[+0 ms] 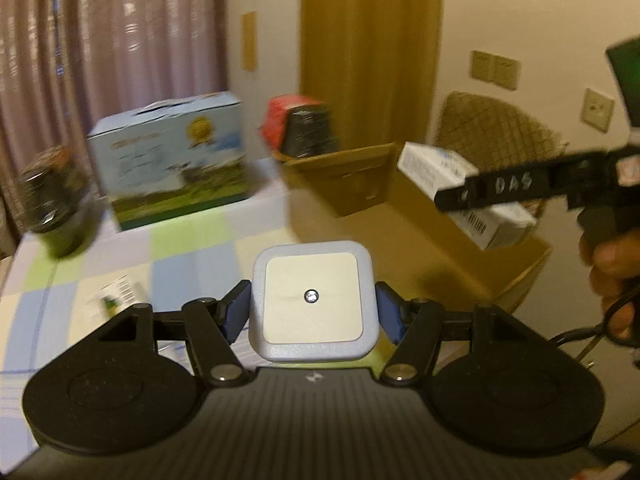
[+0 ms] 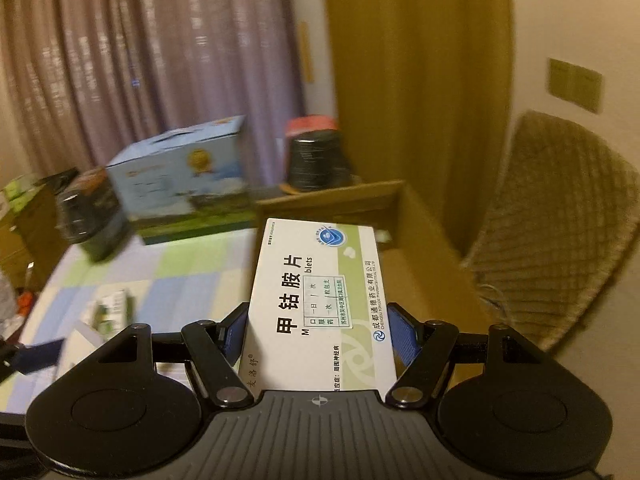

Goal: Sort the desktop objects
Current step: 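Carry the medicine box with the right tool while the left tool carries the night light to the cardboard box, then open the left tool dropping the night light into the box while the right tool releases the medicine box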

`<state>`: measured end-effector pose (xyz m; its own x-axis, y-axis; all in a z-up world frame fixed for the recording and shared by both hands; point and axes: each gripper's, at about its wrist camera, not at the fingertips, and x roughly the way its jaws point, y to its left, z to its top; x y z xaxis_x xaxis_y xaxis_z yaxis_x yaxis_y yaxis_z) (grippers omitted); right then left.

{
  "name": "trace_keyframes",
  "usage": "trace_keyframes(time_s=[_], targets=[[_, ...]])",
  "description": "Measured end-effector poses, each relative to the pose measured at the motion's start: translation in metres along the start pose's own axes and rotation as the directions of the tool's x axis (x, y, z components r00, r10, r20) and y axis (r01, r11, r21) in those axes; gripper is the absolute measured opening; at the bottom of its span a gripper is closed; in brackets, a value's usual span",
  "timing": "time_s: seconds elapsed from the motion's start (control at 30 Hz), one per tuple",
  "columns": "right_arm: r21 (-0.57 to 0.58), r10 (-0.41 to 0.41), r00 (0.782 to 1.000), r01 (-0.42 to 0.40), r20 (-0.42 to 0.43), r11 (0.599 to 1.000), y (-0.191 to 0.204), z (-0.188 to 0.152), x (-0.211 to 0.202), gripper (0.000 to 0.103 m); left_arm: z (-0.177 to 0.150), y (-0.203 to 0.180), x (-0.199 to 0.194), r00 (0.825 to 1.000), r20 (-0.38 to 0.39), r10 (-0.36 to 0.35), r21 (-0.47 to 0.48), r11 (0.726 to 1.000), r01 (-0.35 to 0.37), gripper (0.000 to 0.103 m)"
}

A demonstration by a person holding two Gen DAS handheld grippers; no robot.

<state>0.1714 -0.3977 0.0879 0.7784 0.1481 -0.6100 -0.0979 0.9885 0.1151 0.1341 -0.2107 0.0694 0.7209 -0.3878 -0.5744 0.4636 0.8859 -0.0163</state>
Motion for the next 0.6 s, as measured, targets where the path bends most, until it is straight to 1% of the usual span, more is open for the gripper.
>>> trace_keyframes(time_s=[0.13, 0.23, 0.4, 0.6], targets=[[0.034, -0.031, 0.999, 0.032, -0.021, 0.999, -0.037, 0.000, 0.007, 0.068, 0.018, -0.033, 0.019, 0.998, 0.014, -0.064, 0.017, 0.998, 0.064, 0.061], [0.065, -0.033, 0.999, 0.034, -0.029, 0.997, -0.058, -0.001, 0.009, 0.068, 0.025, -0.052, 0.037, 0.995, 0.007, -0.099, 0.027, 0.995, 0.099, 0.061], [0.092, -0.030, 0.999, 0.033, -0.038, 0.995, -0.078, -0.005, 0.014, 0.068, 0.029, -0.070, 0.068, 0.992, -0.020, -0.124, 0.037, 0.992, 0.124, 0.061], [0.118, -0.020, 0.998, 0.026, -0.053, 0.993, -0.090, -0.012, 0.027, 0.068, 0.027, -0.082, 0.093, 0.991, -0.052, -0.123, 0.072, 0.989, 0.127, 0.061]])
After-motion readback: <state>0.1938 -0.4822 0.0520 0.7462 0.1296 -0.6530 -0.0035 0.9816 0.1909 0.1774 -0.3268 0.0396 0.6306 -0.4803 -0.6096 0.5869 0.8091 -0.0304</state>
